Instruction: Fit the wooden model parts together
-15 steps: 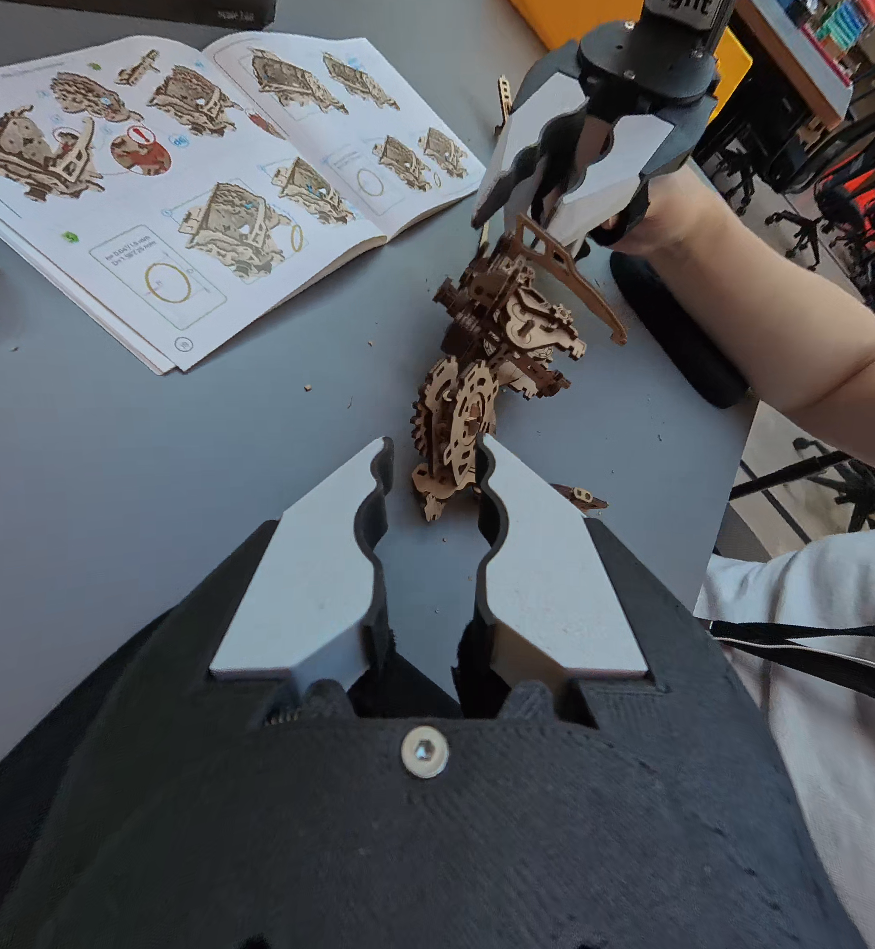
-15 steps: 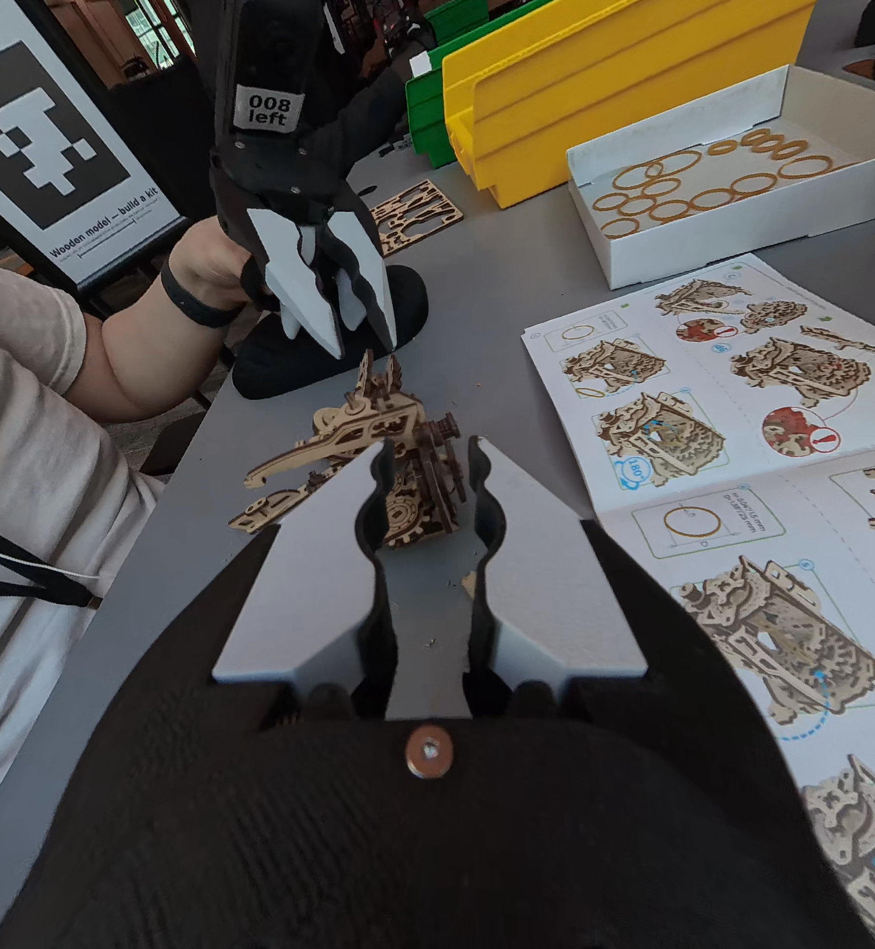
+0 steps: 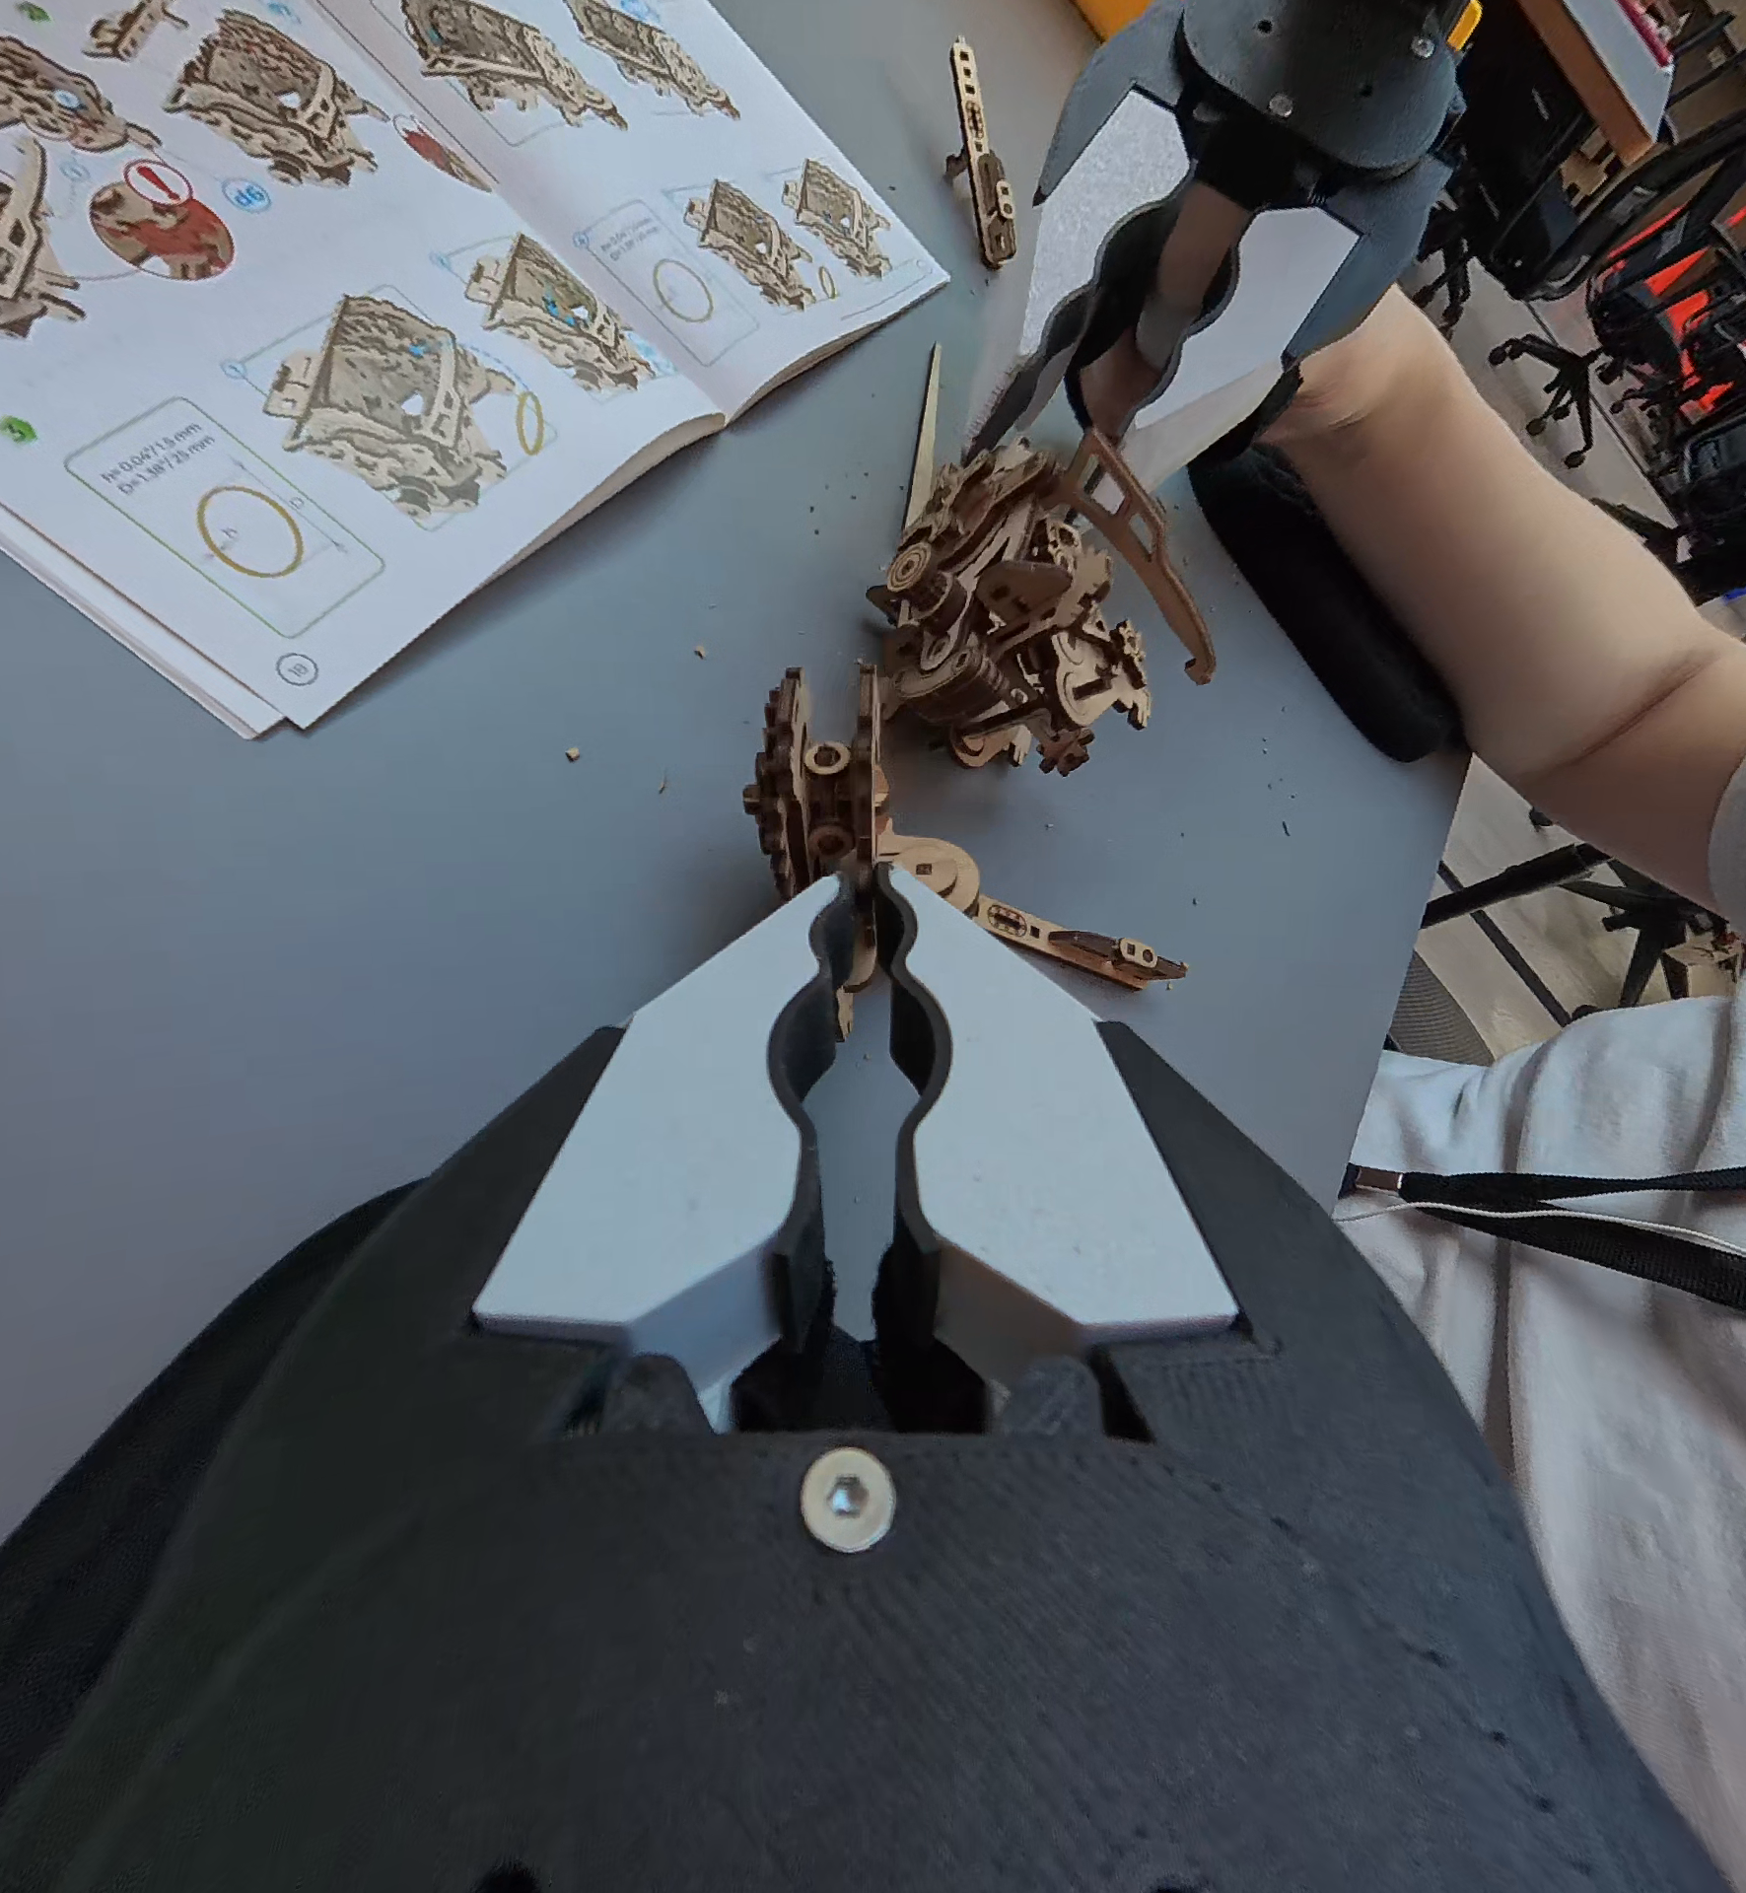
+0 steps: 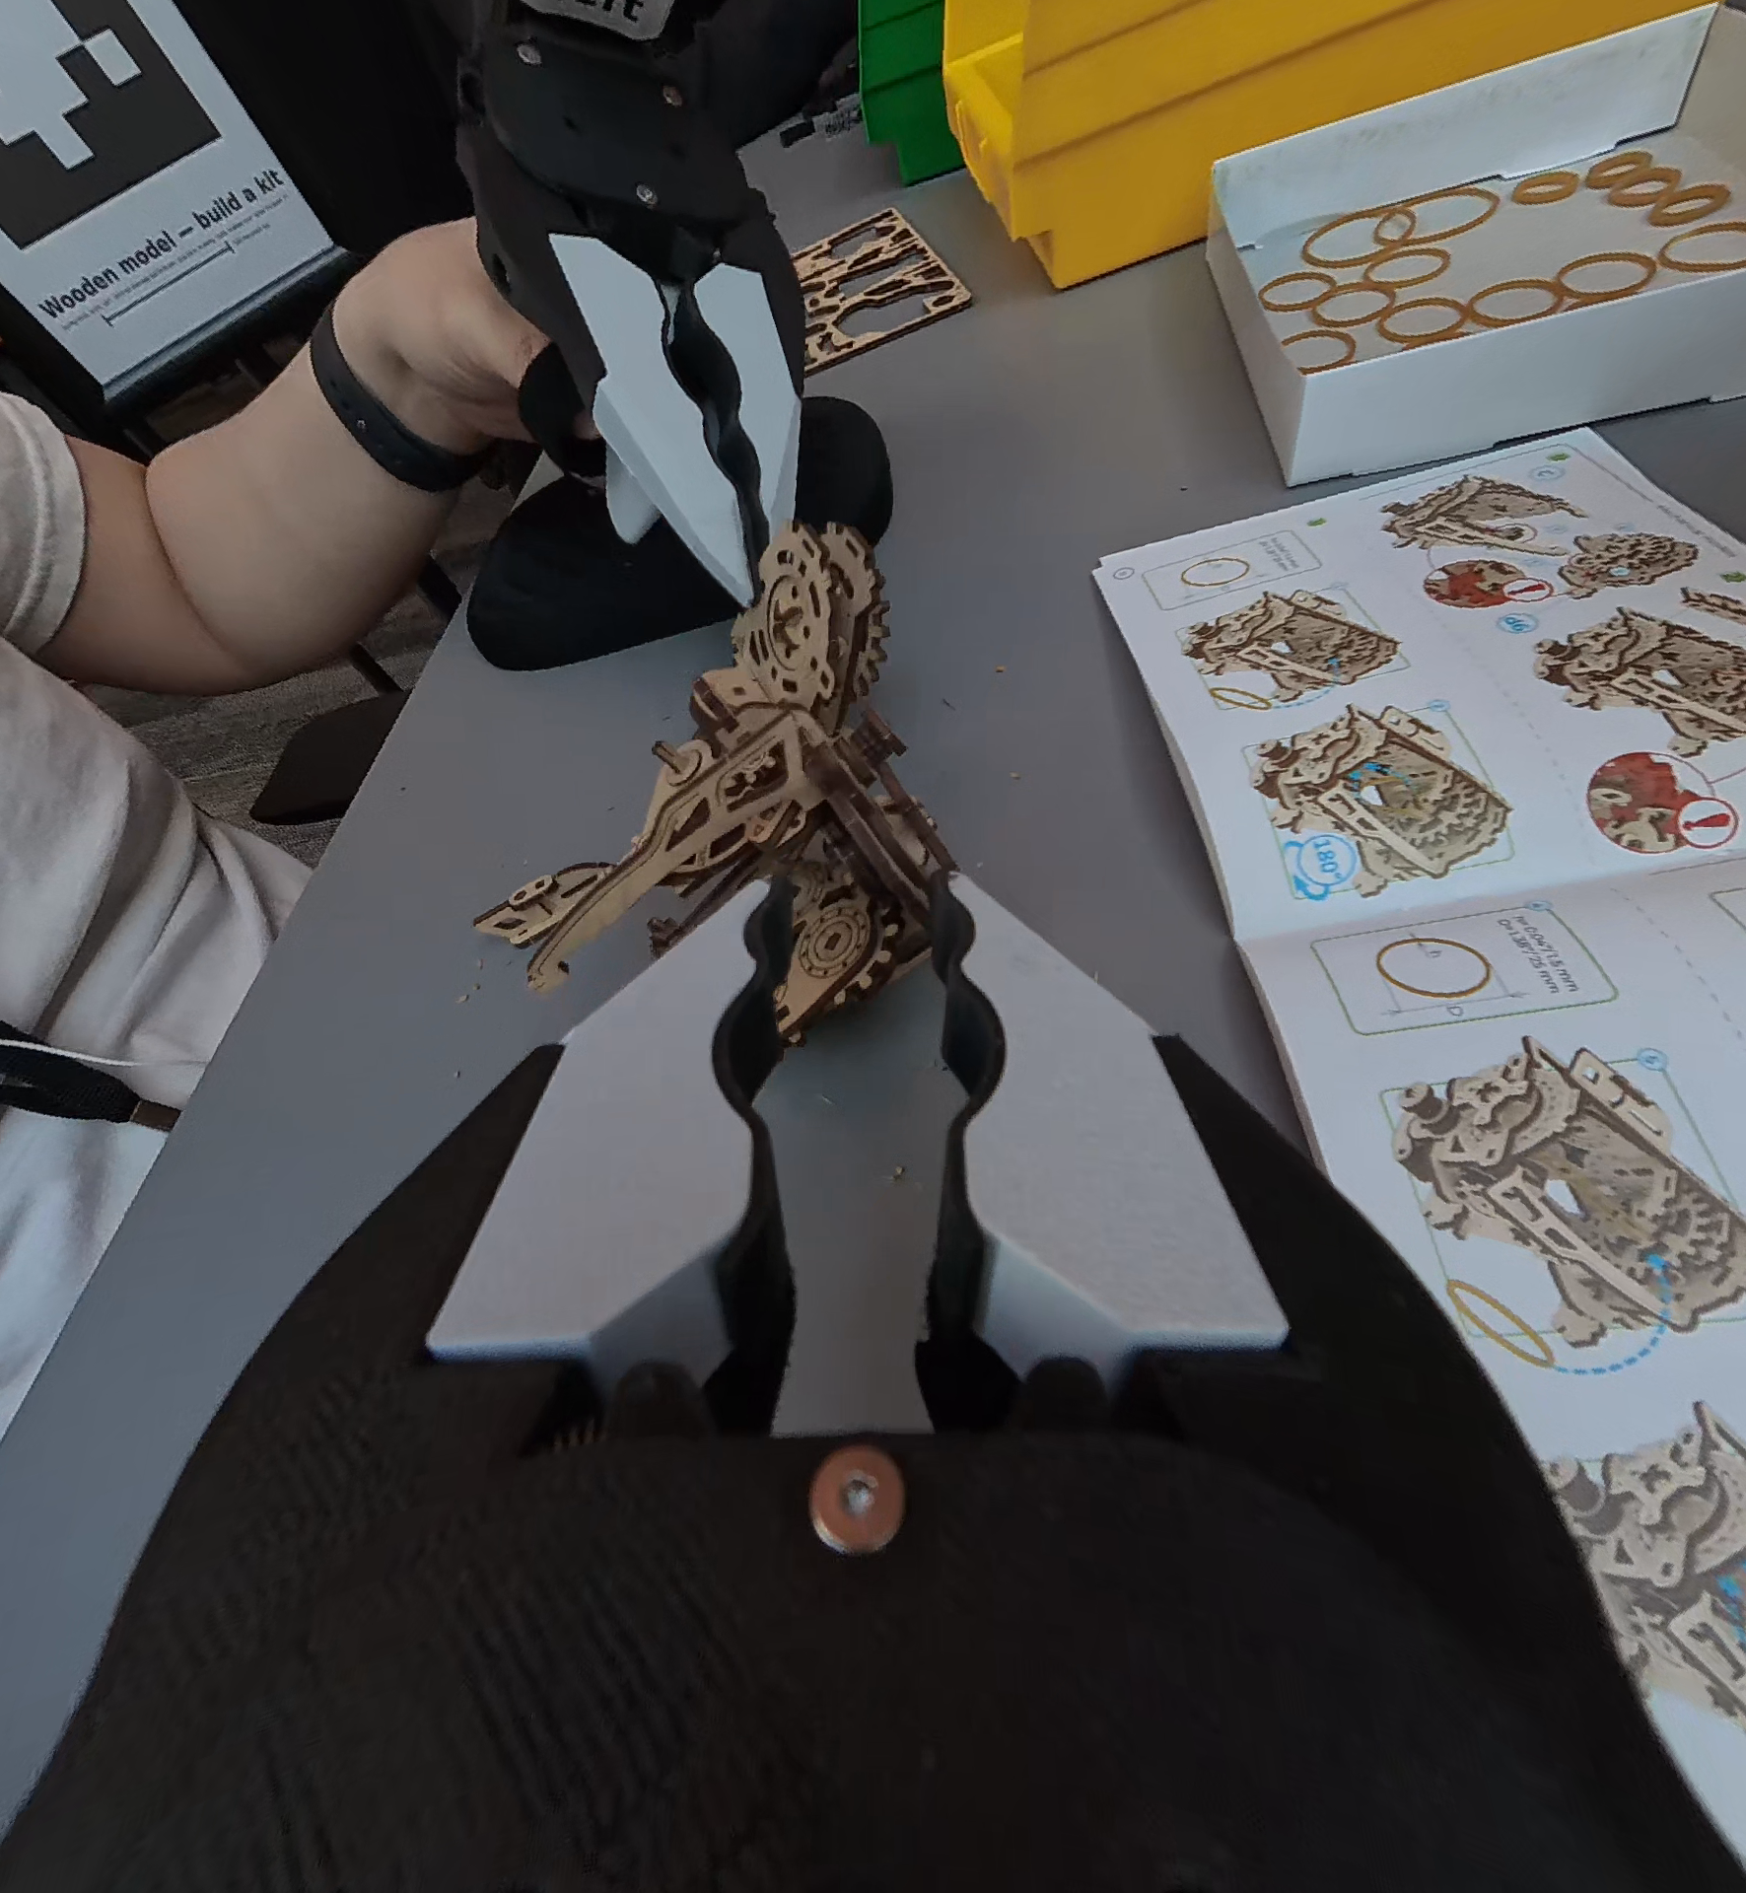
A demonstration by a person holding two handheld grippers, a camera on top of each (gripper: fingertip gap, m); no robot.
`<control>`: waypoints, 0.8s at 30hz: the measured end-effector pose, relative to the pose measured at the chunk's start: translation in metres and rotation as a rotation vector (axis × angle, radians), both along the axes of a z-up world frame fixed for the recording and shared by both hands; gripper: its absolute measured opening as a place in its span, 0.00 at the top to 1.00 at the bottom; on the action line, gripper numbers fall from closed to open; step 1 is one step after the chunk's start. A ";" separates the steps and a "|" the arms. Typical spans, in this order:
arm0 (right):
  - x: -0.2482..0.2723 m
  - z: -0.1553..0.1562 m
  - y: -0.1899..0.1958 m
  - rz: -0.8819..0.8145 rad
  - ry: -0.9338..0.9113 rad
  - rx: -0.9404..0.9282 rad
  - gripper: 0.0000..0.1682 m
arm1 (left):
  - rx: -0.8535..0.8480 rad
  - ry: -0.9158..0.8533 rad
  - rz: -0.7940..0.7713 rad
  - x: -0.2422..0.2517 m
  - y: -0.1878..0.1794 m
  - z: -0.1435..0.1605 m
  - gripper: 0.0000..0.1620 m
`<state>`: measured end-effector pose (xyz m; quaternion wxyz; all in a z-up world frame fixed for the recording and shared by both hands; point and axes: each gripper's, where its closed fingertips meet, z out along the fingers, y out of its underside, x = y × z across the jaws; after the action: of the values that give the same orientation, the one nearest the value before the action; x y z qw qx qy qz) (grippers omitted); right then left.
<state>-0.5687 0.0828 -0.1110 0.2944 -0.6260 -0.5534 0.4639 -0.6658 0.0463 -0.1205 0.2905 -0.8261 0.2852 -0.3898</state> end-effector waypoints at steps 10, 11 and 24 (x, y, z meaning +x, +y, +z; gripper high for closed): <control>0.000 -0.017 0.001 0.038 -0.089 0.297 0.79 | -0.071 0.039 -0.163 -0.024 -0.003 -0.001 1.00; -0.001 -0.016 0.001 0.038 -0.084 0.329 0.79 | -0.071 0.034 -0.177 -0.023 -0.001 -0.001 1.00; -0.001 -0.012 -0.004 0.003 -0.129 0.160 0.90 | -0.092 -0.012 -0.178 -0.026 0.010 -0.010 0.87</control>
<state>-0.5699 0.0792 -0.1234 0.3066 -0.6281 -0.6076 0.3774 -0.6919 0.0559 -0.1303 0.2181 -0.8077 0.3374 -0.4315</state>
